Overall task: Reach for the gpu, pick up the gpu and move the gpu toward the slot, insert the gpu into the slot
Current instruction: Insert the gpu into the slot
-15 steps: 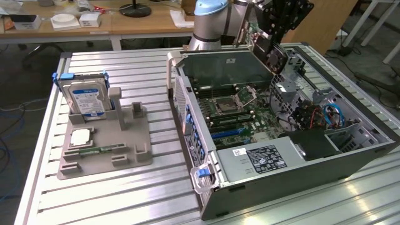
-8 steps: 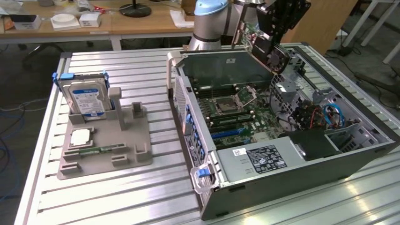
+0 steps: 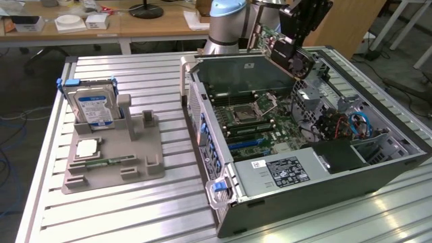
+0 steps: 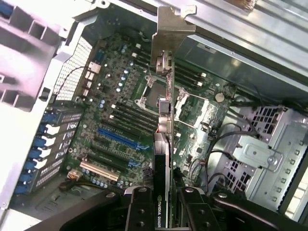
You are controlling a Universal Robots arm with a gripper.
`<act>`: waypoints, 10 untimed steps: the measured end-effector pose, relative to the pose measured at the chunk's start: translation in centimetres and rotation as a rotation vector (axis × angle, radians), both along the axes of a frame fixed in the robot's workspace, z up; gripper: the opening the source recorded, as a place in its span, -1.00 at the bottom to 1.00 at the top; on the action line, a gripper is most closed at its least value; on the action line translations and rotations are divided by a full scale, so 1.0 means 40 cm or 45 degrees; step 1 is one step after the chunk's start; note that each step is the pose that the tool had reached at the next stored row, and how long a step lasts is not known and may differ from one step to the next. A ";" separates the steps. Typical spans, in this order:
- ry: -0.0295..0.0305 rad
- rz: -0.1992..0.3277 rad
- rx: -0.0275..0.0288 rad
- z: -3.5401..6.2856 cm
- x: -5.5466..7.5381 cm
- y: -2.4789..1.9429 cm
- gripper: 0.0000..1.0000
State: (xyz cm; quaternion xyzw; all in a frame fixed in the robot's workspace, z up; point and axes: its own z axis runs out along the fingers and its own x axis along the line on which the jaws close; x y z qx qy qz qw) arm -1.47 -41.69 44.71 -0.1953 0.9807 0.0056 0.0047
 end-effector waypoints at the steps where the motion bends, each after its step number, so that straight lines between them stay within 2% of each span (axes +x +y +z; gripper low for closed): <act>1: -0.0001 0.019 -0.0001 0.000 0.000 0.000 -0.48; 10: 0.0000 0.178 -0.0001 -0.002 0.000 -0.002 -0.48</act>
